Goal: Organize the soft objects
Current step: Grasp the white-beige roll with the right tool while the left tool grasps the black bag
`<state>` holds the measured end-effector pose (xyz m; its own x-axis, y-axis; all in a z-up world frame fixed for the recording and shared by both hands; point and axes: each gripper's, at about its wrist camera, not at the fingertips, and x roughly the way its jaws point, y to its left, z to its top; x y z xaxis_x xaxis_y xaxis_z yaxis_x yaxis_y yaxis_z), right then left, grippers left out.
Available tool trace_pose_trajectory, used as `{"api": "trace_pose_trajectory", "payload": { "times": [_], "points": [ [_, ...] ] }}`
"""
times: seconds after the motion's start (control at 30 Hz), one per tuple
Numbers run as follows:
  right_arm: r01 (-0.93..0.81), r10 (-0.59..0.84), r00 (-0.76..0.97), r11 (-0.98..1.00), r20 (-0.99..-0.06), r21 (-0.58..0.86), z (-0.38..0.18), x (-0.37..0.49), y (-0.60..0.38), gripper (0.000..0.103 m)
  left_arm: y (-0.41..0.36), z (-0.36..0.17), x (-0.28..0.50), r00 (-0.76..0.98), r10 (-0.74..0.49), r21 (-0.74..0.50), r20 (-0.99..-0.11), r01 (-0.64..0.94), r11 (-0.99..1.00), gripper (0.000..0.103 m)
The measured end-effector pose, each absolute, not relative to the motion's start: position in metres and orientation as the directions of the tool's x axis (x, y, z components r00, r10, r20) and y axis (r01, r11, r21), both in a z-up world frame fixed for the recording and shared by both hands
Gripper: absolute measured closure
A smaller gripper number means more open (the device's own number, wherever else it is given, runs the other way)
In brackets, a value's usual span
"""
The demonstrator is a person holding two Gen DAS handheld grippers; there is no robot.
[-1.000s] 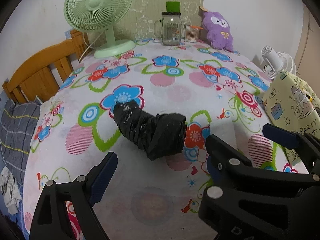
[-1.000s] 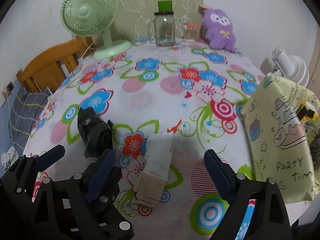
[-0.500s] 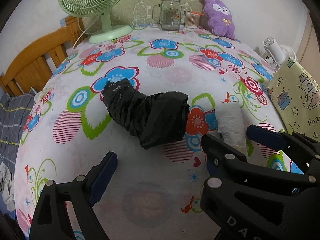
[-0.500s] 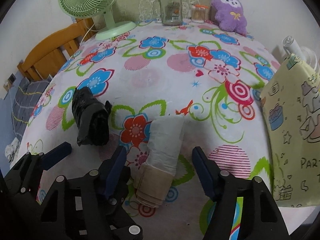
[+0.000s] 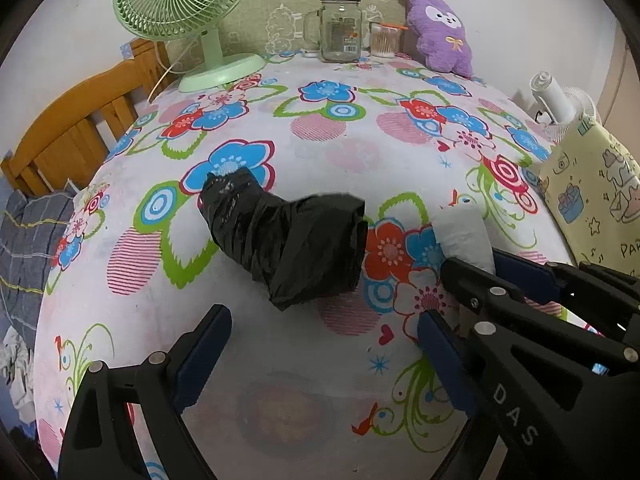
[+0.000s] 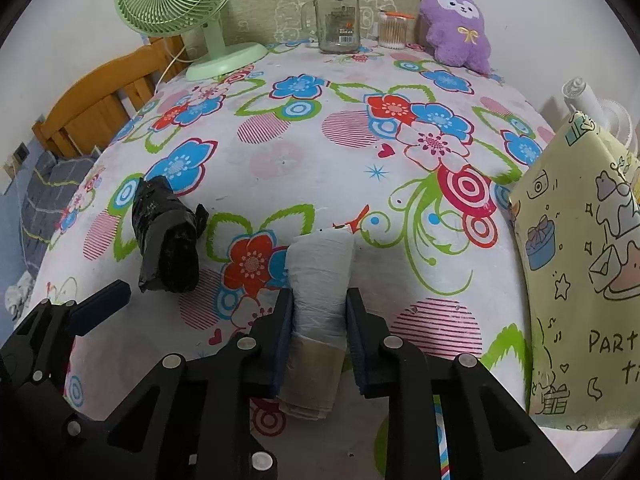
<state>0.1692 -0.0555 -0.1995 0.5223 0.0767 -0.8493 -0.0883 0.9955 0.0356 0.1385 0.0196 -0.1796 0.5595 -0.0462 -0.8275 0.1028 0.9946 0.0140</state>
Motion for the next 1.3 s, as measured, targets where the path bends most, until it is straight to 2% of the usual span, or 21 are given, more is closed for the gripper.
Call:
{"api": "trace_pose_trajectory", "payload": {
  "times": [0.43, 0.97, 1.0, 1.07, 1.13, 1.23, 1.27, 1.3],
  "points": [
    [-0.101, 0.083, 0.57, 0.994, -0.818, 0.031, -0.174, 0.184, -0.051, 0.075, 0.026, -0.16, 0.159, 0.607, -0.033, 0.014, -0.794, 0.074, 0.997, 0.007],
    [-0.117, 0.079, 0.569, 0.993, -0.818, 0.014, -0.177, 0.211, -0.038, 0.075, 0.034, -0.174, 0.188, 0.577, -0.075, -0.056, -0.813, 0.051, 0.997, 0.008],
    [-0.117, 0.08, 0.566, 0.993, -0.82, 0.016, -0.178, 0.212, -0.039, 0.075, 0.035, -0.175, 0.189, 0.573, -0.075, -0.057, -0.816, 0.049, 0.997, 0.01],
    [-0.119, 0.081, 0.56, 0.993, -0.824, 0.017, -0.181, 0.213, -0.038, 0.075, 0.035, -0.178, 0.191, 0.562, -0.073, -0.057, -0.824, 0.047, 0.997, 0.023],
    [-0.12, 0.082, 0.555, 0.993, -0.828, 0.018, -0.183, 0.215, -0.038, 0.075, 0.036, -0.179, 0.192, 0.568, -0.064, -0.05, -0.82, 0.04, 0.998, 0.028],
    [-0.121, 0.086, 0.552, 0.992, -0.83, 0.022, -0.184, 0.215, -0.038, 0.075, 0.036, -0.178, 0.19, 0.573, -0.054, -0.039, -0.818, 0.038, 0.998, 0.043],
    [-0.12, 0.083, 0.553, 0.993, -0.829, 0.019, -0.184, 0.215, -0.037, 0.075, 0.035, -0.177, 0.189, 0.575, -0.051, -0.035, -0.816, 0.04, 0.999, 0.053],
    [-0.12, 0.083, 0.554, 0.993, -0.829, 0.019, -0.185, 0.215, -0.037, 0.075, 0.035, -0.177, 0.188, 0.577, -0.053, -0.035, -0.815, 0.043, 0.998, 0.057]
  ]
}}
